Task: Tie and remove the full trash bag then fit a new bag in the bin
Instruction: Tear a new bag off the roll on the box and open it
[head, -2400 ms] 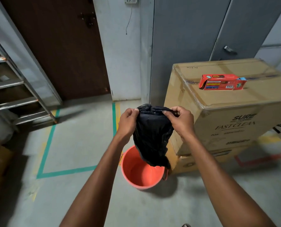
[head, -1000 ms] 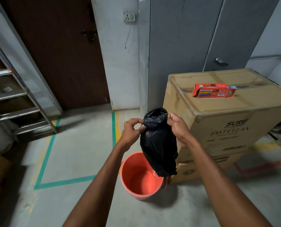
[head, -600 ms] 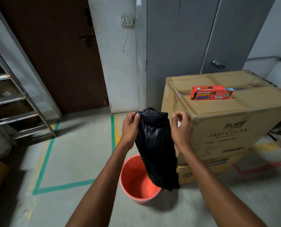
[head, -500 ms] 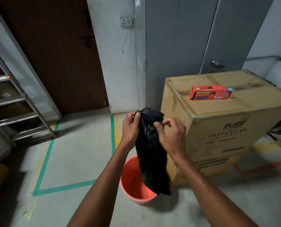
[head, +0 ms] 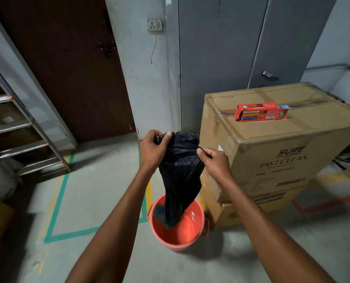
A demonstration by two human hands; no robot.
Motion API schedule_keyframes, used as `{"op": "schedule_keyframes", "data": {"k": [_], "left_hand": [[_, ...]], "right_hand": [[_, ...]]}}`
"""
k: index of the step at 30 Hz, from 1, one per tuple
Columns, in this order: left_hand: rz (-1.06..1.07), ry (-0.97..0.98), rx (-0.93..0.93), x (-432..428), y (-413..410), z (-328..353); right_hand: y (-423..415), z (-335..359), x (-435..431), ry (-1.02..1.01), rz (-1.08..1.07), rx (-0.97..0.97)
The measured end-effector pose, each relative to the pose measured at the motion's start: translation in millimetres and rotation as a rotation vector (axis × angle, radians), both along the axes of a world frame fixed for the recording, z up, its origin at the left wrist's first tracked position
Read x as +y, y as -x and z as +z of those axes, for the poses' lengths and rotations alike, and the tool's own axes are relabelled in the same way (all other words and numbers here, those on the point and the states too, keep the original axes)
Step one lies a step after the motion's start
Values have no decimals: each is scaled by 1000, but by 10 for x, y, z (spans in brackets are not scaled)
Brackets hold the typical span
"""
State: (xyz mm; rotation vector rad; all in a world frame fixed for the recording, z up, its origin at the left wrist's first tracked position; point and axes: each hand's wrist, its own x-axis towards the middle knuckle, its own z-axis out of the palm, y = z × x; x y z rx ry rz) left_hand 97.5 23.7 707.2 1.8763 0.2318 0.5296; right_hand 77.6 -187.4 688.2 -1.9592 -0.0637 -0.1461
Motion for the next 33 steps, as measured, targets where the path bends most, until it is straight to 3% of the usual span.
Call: {"op": "schedule_keyframes", "data": {"k": [4,8,14,19,25,33], "left_hand": [[-52,31,-61,-96,101,-45],[127,-201,-166,-141,325,-227],[328,-260,-243,-341,636,-569],[207,-454,-252,-486,796,-735],[152,-497,-104,-572,767,-691],[55,-442,-217,-427,649,-657]], "right_hand": [[6,-43,81,-148,25,80],[59,-60,139,-261,27,83],[47,-125,169,-409,34,69],[51,-146,202,-477,16,65],[74,-159,217,-462,49,24],[32,-119,6,-295,-57,-42]]}}
